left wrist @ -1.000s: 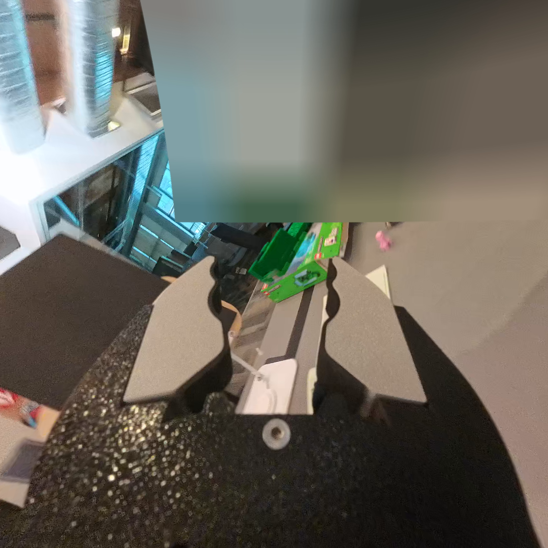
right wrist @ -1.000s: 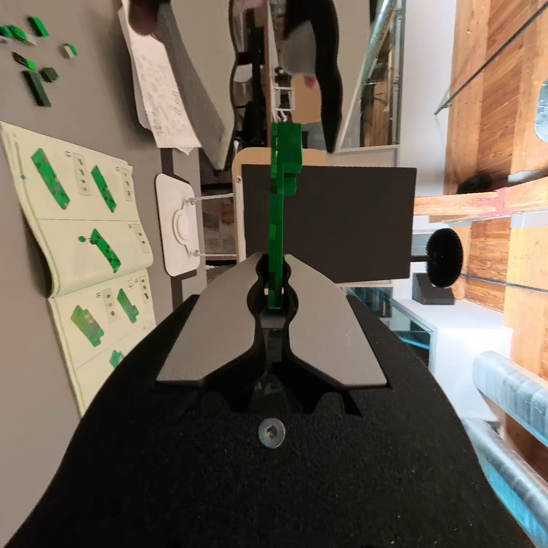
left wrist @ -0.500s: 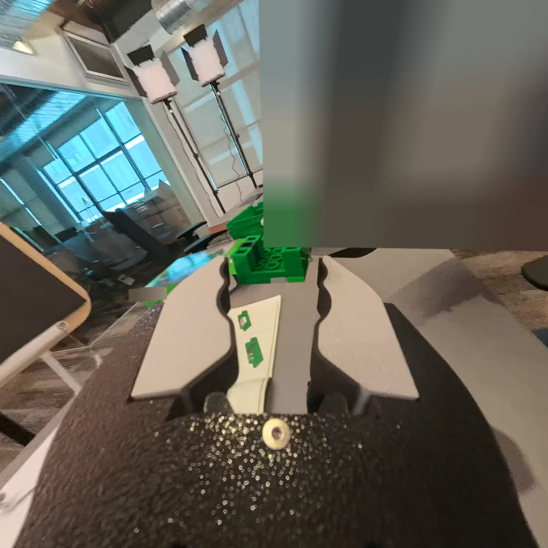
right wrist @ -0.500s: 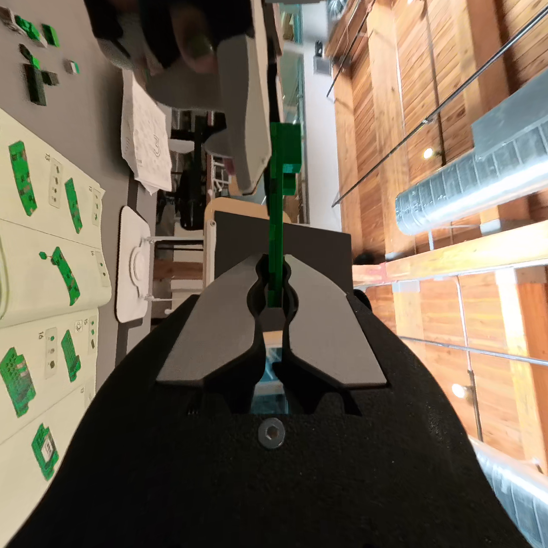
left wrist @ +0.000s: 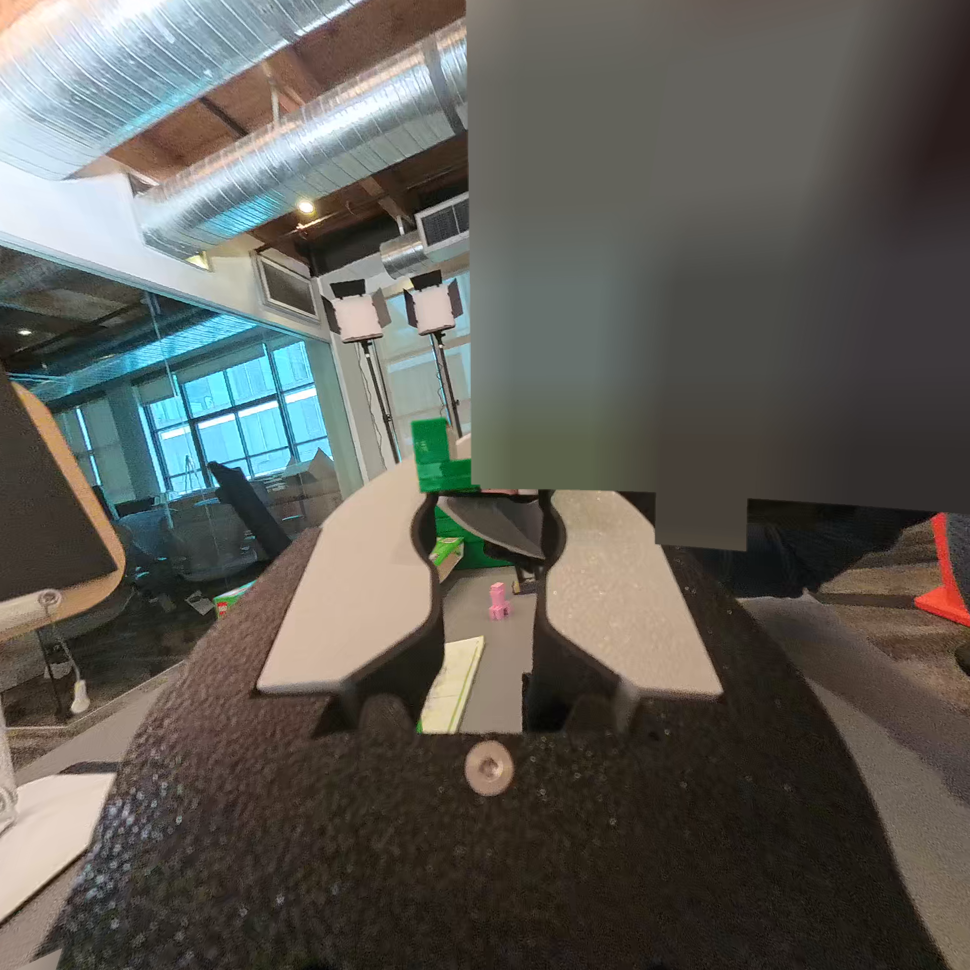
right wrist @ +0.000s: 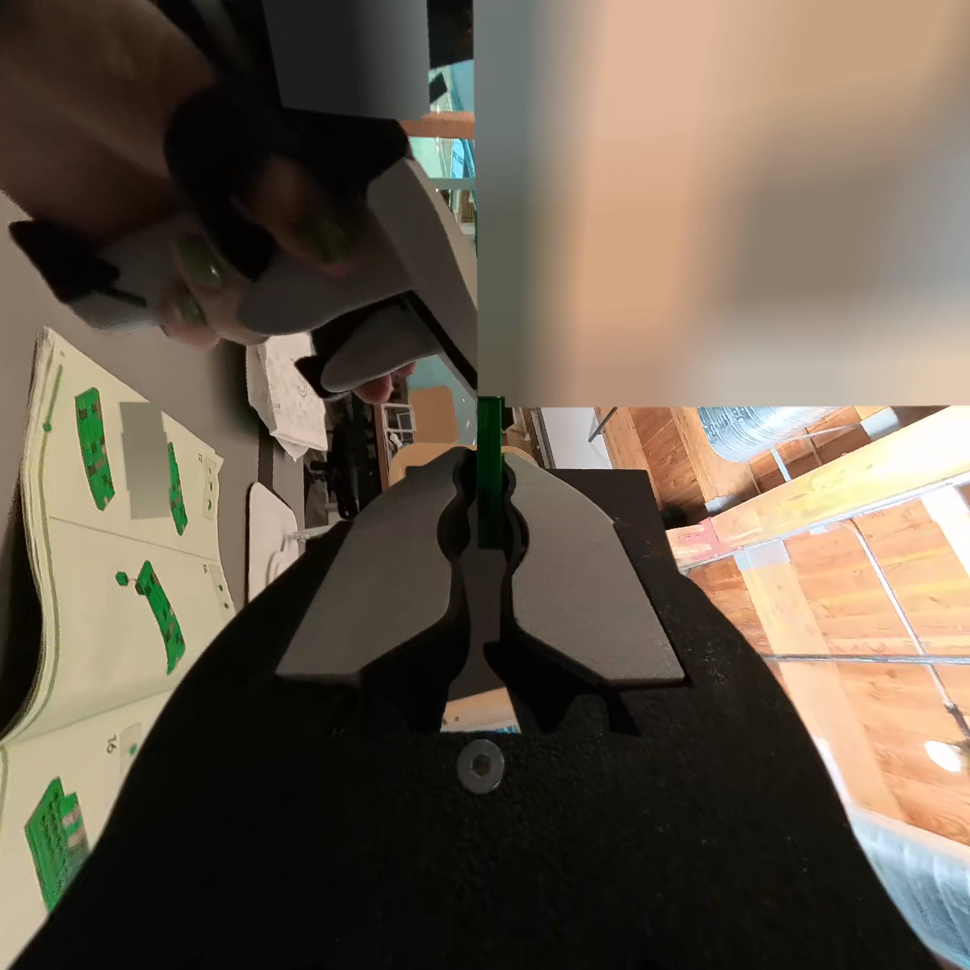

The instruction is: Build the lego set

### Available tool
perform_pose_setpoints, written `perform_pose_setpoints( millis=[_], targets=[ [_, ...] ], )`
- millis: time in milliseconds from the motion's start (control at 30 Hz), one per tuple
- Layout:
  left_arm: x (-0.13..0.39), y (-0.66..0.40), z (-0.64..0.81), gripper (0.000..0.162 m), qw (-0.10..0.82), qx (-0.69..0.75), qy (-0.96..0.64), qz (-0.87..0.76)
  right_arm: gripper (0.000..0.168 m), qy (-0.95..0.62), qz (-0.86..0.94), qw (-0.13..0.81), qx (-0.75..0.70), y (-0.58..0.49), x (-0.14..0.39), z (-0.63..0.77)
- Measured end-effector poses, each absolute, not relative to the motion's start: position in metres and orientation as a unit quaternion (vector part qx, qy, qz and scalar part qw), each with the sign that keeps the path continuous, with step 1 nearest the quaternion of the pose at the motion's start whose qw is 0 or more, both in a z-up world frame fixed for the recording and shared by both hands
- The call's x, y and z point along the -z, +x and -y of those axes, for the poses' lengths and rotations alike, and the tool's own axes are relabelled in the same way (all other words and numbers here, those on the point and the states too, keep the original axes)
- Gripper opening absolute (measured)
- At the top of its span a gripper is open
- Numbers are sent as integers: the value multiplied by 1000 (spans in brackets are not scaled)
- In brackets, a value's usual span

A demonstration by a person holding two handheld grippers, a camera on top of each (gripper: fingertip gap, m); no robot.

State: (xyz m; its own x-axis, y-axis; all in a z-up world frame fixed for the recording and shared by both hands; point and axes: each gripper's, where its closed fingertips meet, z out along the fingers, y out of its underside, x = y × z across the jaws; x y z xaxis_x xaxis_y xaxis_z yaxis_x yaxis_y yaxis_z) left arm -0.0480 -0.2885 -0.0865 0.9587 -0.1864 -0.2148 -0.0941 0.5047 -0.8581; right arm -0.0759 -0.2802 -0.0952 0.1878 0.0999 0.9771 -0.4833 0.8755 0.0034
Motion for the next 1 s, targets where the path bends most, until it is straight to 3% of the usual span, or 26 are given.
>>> perform_pose_setpoints(
  millis=[33,100,233,400,567,1000],
  targets=[
    [89,-51,289,36,858,25,-495,-134,9,156,605,754,-203,-78,97,281],
    [96,-59,288,36,860,13,-497,-112,33,160,597,757,-215,-80,101,281],
    [115,-81,290,37,860,-13,-507,-62,63,77,612,755,-223,-88,117,242],
    [133,-90,287,37,851,-12,-524,-31,58,-179,581,719,-337,-88,144,137],
    [141,-87,281,36,845,-6,-535,-30,55,-320,533,688,-374,-104,160,71],
    [158,-77,266,37,820,18,-569,-52,45,-374,517,654,-406,-107,170,52]
  ],
)
